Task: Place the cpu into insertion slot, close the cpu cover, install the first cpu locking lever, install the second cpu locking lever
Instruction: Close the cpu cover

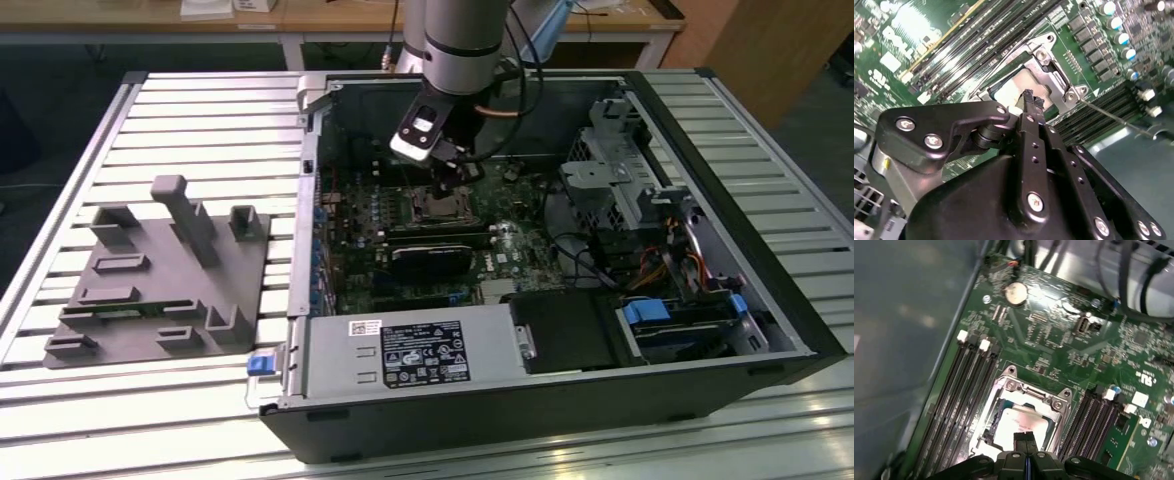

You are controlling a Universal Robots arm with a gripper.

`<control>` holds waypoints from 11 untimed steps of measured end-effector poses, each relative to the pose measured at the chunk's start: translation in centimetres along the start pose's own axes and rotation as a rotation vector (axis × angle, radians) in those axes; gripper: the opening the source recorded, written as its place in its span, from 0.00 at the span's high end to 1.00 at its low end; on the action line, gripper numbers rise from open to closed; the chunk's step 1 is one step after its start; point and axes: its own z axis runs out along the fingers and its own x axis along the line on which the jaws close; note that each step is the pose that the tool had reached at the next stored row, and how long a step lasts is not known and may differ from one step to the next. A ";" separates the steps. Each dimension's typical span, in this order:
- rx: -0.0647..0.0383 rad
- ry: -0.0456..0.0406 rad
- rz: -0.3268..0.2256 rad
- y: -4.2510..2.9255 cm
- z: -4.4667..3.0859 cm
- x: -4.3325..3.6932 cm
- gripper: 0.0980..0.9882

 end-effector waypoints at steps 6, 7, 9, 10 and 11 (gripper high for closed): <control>0.002 -0.0014 -0.108 0.00 0.03 0.00 0.99; 0.002 -0.0017 -0.126 0.00 0.03 0.00 0.99; 0.003 -0.0021 -0.163 0.00 0.04 0.00 0.99; 0.003 -0.0024 -0.182 0.00 0.05 0.00 0.99; 0.003 -0.0026 -0.199 0.00 0.05 0.00 0.99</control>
